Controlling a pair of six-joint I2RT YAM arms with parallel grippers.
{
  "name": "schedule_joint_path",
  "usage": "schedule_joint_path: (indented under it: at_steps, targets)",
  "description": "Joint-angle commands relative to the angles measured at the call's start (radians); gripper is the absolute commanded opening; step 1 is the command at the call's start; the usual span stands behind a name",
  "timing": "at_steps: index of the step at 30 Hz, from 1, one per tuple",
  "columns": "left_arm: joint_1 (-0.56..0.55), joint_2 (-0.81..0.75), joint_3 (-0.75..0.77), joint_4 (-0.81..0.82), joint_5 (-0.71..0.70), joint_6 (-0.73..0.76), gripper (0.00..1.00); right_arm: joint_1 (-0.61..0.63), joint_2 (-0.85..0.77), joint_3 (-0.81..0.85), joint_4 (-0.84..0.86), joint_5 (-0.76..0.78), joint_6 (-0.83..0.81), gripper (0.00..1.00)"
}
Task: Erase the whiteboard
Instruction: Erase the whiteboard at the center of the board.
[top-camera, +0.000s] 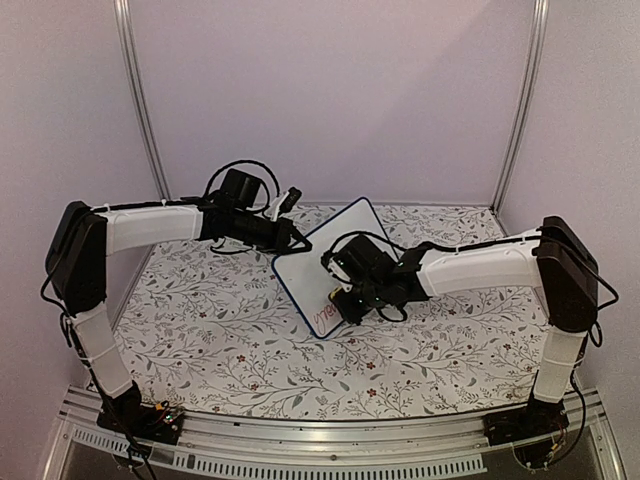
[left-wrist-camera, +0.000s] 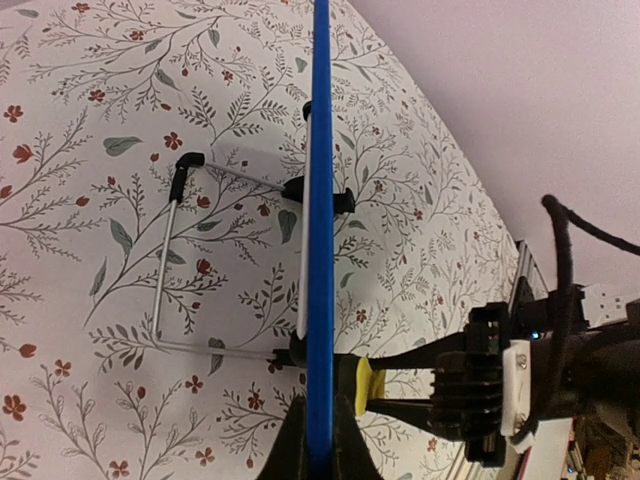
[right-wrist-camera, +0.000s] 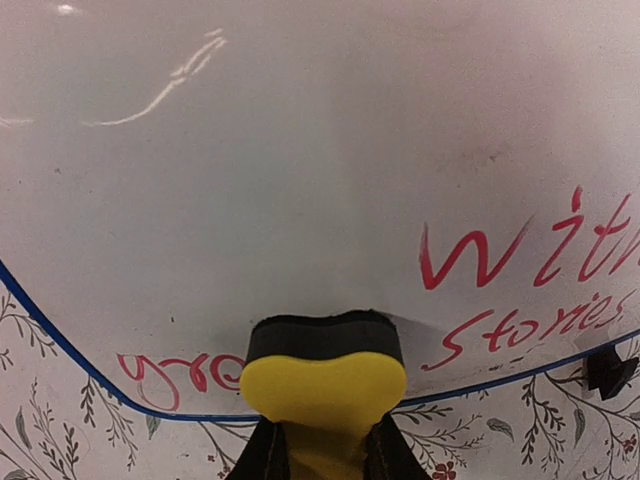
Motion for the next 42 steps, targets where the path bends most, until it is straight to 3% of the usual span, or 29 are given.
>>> schedule_joint_path:
  at_steps: [1,12,28,42]
  targets:
    - [-0.031,-0.006,-0.002,-0.047,0.018,0.03,0.0,-0.041,0.029,0.064,0.007,0.038,0.016,0.15]
    - [-0.032,-0.005,-0.001,-0.048,0.019,0.033,0.0,-0.061,0.045,0.123,-0.001,0.042,-0.018,0.16]
    - [-0.032,-0.002,-0.001,-0.047,0.025,0.028,0.0,-0.061,-0.013,-0.082,0.0,0.004,0.046,0.15]
    - [-0.033,-0.01,-0.001,-0.048,0.019,0.031,0.0,-0.066,0.042,0.131,0.008,0.033,-0.011,0.15]
